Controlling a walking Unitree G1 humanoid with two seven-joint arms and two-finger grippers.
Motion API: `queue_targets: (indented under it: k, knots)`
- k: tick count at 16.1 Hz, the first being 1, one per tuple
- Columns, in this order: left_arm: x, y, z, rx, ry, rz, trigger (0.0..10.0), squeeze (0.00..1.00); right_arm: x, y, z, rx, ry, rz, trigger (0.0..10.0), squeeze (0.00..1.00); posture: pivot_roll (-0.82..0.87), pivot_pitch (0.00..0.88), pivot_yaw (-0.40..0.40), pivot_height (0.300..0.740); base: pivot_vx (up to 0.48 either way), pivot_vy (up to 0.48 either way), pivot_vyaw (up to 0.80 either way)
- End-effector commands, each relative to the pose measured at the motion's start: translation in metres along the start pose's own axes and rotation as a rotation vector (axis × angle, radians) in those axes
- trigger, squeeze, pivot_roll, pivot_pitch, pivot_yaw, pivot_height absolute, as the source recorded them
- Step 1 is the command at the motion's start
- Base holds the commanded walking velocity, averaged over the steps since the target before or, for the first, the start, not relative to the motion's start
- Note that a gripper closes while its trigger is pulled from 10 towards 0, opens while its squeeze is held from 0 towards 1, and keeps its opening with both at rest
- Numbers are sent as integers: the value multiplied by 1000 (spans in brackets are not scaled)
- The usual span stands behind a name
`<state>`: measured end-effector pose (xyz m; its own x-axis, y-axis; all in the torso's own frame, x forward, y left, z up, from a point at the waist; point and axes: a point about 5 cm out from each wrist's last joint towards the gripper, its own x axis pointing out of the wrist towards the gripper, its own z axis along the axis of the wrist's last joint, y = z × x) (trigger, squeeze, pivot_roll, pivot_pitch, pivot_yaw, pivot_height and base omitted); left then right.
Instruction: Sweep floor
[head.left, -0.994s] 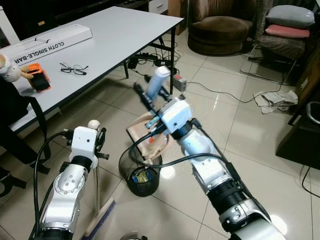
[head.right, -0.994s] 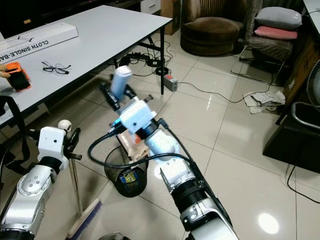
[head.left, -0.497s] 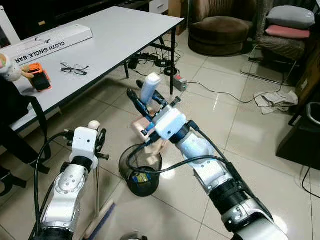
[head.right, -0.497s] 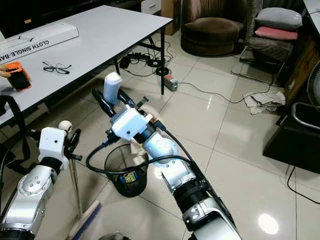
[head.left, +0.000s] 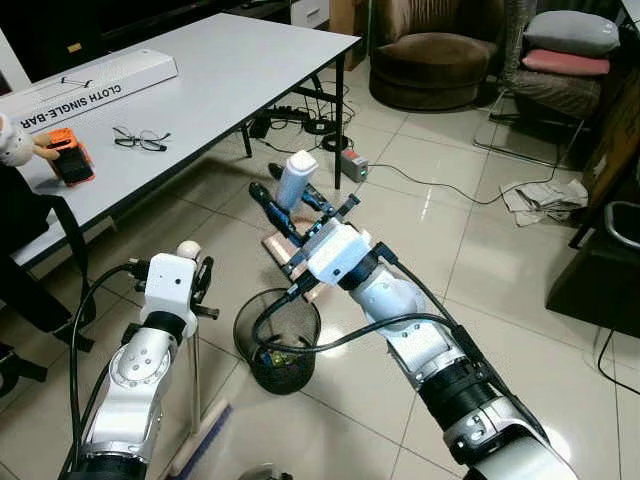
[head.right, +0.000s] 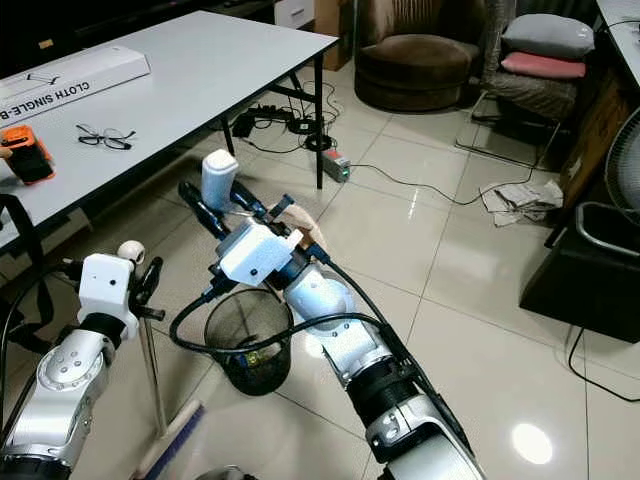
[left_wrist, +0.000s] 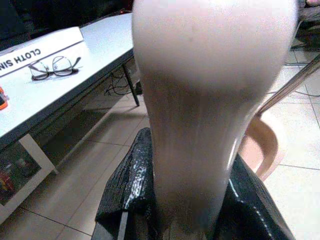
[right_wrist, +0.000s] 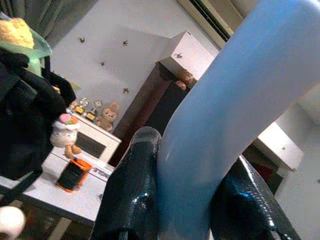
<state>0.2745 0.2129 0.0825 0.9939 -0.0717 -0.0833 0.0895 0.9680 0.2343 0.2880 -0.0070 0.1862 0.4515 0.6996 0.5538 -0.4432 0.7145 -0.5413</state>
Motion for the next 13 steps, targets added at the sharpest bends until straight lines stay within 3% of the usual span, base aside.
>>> queue_targets:
  k: [1,2,3,4,5,6,7,8,10,13]
  knots:
    - [4,0,7,21,-32,4,10000,0,7,-14,10,-113,-52,-39,10000,0,56,0,44,740,0,0,0]
    - [5,-1,6,26,-31,-3,10000,0,5,-36,2,-198,41,-163,10000,0,56,0,39,740,0,0,0]
    - [5,-2,6,28,-28,-10,10000,0,2,-51,-2,-214,93,-254,10000,0,56,0,38,740,0,0,0]
    - [5,-5,4,32,-20,-32,10000,0,-11,-81,-11,-212,201,-439,10000,0,49,0,39,740,0,0,0]
    - [5,-6,3,32,-18,-40,10000,0,-16,-91,-14,-210,236,-495,10000,0,49,0,39,740,0,0,0]
    - [5,-9,3,25,-18,-59,10000,0,-45,-123,-25,-196,386,-669,10000,0,42,0,42,740,0,0,0]
    - [5,-9,3,21,-18,-64,10000,0,-54,-132,-27,-194,427,-712,10000,0,42,0,42,740,0,0,0]
    - [5,-13,1,13,-13,-88,10000,0,-81,-144,-37,-184,569,-801,10000,0,20,0,49,740,0,0,0]
    - [4,-18,-1,9,-7,-116,10000,0,-108,-143,-45,-141,696,-886,10000,0,14,0,44,740,0,0,-400]
    - [3,-20,0,3,-15,-127,10000,0,-116,-132,-48,-45,729,-917,10000,0,18,0,35,740,0,0,-800]
